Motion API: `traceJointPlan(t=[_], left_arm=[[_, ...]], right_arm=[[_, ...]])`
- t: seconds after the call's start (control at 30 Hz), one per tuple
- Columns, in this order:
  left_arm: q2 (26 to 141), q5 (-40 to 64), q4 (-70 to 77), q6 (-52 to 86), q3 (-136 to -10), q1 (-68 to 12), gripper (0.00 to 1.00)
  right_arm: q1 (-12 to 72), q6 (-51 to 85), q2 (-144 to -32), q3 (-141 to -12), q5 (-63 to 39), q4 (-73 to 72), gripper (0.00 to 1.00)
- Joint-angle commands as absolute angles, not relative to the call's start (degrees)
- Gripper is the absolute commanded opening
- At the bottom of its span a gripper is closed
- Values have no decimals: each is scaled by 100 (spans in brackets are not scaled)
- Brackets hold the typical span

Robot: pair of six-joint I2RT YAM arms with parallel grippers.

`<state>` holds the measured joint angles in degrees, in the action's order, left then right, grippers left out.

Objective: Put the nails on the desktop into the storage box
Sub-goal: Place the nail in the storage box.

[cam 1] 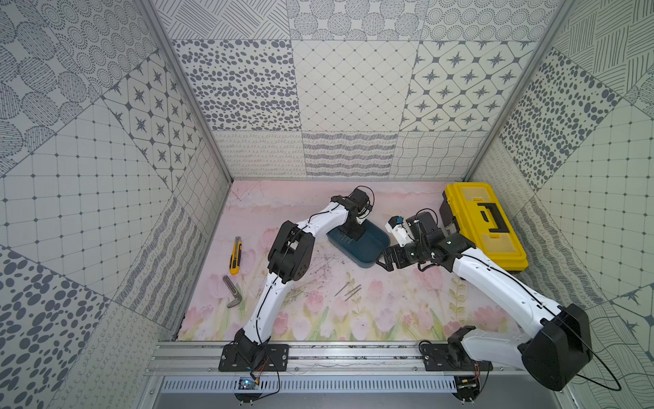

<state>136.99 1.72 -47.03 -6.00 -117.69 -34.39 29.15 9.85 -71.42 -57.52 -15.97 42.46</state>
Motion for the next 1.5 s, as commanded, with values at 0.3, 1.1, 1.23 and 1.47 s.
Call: traceJointPlan(t=[0.3,1.1,1.23,1.47], left_arm=[[13893,64,-4821,-817,-11957,-3391,0],[13717,33,-4781,-736,-11936,-3393,26],[13518,39,-4786,-701,-11926,-3407,33],[13034,-8,-4860,-619,-11927,-3512,34]], right_arm=[[2836,1059,-6885,-5615,-1758,3910,97],[2698,1134,-6637,-5451,-1916,3710,97],[2689,1149,-6568,-5425,-1915,3700,97],[2689,1160,-6440,-5424,-1925,3691,97]])
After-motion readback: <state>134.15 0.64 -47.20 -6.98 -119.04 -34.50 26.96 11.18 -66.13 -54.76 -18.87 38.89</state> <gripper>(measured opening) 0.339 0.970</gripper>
